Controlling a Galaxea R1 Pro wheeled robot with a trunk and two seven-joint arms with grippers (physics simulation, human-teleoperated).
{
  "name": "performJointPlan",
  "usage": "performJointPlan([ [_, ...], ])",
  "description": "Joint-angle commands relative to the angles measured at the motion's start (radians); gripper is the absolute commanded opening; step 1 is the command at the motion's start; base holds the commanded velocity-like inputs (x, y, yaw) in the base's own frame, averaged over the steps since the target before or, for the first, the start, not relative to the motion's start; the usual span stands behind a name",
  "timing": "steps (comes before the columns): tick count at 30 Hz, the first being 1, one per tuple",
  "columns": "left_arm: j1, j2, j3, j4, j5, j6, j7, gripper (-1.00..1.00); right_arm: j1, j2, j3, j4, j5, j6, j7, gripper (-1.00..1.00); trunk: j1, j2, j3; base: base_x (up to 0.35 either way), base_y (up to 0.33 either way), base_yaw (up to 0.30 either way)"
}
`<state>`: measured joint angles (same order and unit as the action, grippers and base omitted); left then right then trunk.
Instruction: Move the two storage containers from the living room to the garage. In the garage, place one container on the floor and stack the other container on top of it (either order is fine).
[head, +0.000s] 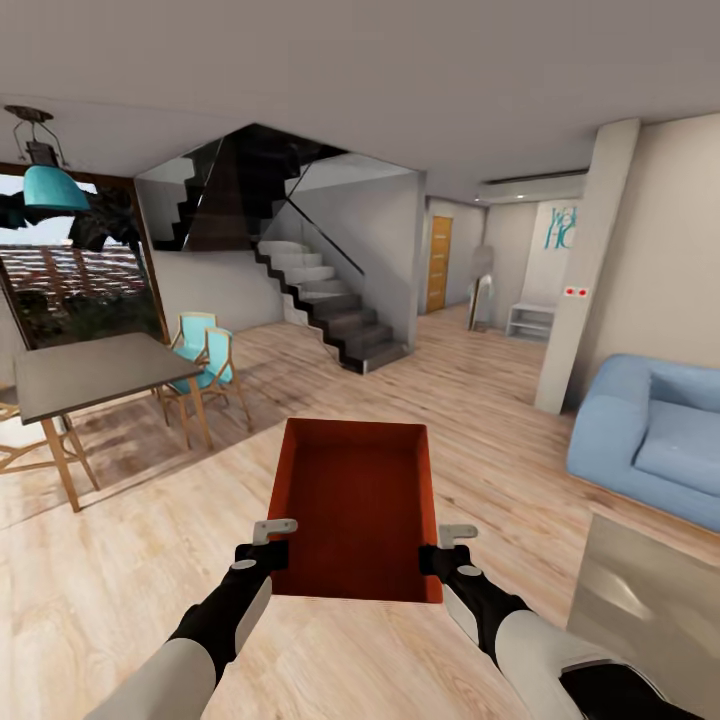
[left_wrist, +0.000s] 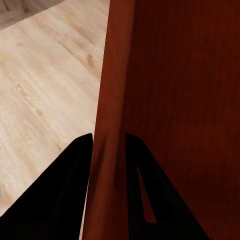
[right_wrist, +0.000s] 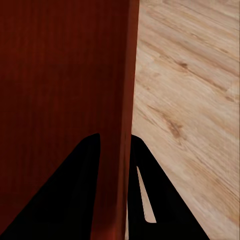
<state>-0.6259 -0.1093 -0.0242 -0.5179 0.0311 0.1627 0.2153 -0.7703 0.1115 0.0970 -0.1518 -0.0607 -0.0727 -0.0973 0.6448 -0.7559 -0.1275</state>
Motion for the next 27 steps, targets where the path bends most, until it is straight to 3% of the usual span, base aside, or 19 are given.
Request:
performJointPlan([
  [1,0.000,-0.001,0.006,0.001,-0.002,0.008,0.041,-1.00,-0.001,0.001,-0.013,-0.002,0.002,-0.047,-0.078,-1.00,0.001,-0.001,-0.002,0.306,0.195,0.000],
  [19,0.000,-0.001,0.006,-0.001,-0.002,0.008,0.041,-1.00,-0.001,0.000,-0.013,-0.002,0.003,-0.047,-0.078,-1.00,0.001,-0.001,-0.002,0.305,0.195,-0.005],
  [27,0.000,-0.001,0.006,0.000,-0.002,0.008,0.041,-1.00,-0.001,0.001,-0.013,-0.002,-0.004,-0.047,-0.078,-1.00,0.001,-0.001,-0.002,0.308,0.163,-0.258],
])
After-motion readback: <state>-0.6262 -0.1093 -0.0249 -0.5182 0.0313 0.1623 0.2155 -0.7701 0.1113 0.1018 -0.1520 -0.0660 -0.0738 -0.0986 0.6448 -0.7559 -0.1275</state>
